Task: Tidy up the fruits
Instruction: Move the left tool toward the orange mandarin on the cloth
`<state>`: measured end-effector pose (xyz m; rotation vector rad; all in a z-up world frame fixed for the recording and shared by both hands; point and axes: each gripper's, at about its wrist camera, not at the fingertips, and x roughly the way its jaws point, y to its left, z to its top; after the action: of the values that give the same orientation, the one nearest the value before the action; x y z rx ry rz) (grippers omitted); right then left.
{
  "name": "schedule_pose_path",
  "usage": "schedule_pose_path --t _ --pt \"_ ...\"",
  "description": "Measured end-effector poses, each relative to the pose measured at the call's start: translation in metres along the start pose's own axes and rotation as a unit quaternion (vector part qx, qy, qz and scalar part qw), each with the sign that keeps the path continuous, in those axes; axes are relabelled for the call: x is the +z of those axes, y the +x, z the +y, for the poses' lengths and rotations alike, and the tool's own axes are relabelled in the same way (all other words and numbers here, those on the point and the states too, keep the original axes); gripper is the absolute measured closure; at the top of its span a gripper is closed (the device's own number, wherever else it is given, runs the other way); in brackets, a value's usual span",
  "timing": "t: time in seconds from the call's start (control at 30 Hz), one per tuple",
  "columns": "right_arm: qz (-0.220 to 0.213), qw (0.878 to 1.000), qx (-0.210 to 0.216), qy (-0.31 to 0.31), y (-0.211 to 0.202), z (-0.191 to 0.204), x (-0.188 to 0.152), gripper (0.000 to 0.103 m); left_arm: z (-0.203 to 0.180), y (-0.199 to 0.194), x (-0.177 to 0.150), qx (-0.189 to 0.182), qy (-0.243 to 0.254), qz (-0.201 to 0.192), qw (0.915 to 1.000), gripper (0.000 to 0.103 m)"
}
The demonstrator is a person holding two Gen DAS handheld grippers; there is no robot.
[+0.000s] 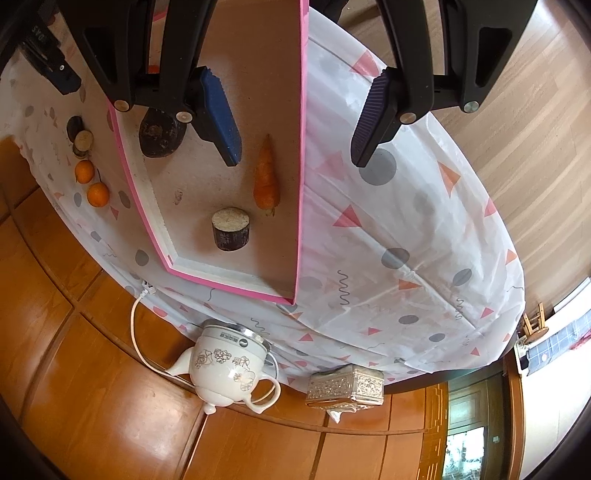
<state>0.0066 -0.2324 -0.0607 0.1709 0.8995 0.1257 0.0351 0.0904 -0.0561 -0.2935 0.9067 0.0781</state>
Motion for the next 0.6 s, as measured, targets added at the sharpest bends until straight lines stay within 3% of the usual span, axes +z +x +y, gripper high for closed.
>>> schedule_pose_path --t 0.3,0.6 --pt "-0.011 0.994 -0.08 0.075 -0.008 -0.057 -0.007 0.045 -0.015 0.0 0.0 -0.008 0.027 0.001 0.9996 0.041" --pt "-0.012 0.974 -0.169 0.152 -0.023 -0.125 -0.025 0.045 -0.034 0.003 0.002 -0.02 0.049 0.007 0.9986 0.041"
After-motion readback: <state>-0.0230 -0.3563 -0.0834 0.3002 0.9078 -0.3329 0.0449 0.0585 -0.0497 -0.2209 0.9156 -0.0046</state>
